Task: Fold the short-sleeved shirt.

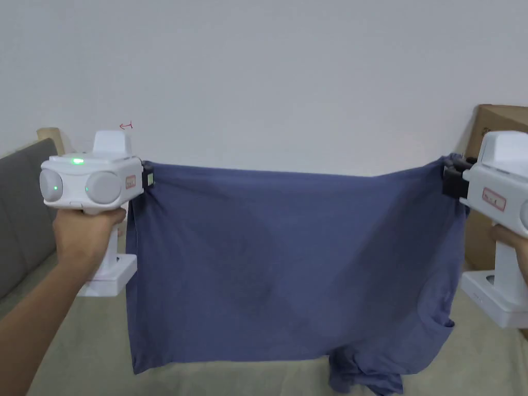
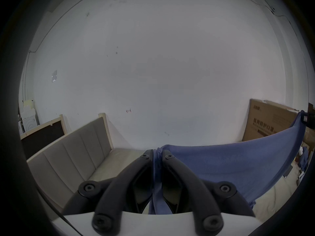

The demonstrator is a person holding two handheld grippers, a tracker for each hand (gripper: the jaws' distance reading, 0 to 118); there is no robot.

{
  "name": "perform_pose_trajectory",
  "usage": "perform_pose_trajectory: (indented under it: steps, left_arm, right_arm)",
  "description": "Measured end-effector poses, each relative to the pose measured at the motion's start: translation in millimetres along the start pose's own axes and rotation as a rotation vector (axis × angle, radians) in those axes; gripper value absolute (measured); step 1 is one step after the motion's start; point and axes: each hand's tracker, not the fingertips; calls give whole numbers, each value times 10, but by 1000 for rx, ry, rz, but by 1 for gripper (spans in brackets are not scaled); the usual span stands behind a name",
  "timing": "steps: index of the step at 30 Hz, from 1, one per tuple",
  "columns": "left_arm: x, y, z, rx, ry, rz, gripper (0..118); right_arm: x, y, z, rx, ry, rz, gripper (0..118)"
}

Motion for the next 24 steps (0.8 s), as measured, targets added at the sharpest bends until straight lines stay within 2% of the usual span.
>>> perform_pose_trajectory:
  steps: [3,8,14,15,24]
  left_arm:
    - [6,-355,-122,-39,-11,-4,5]
    - [-39,-1013,57,-132,-39,33,5]
    - [-128,-1847,596,-244,-51,60,5]
    - [-154,-2038,728,-355,-56,65,5]
    - [-330,-3136,1861,-524,-48,83,5]
  right_arm:
    - [-28,-367,25,-64,10,-12,4]
    - [-79,-928,254,-158,38,-10,4]
    - [-230,-1563,889,-260,76,-41,4]
    - [-262,-1675,1034,-289,82,-57,4]
    - [-481,-2556,2300,-437,121,-131,4]
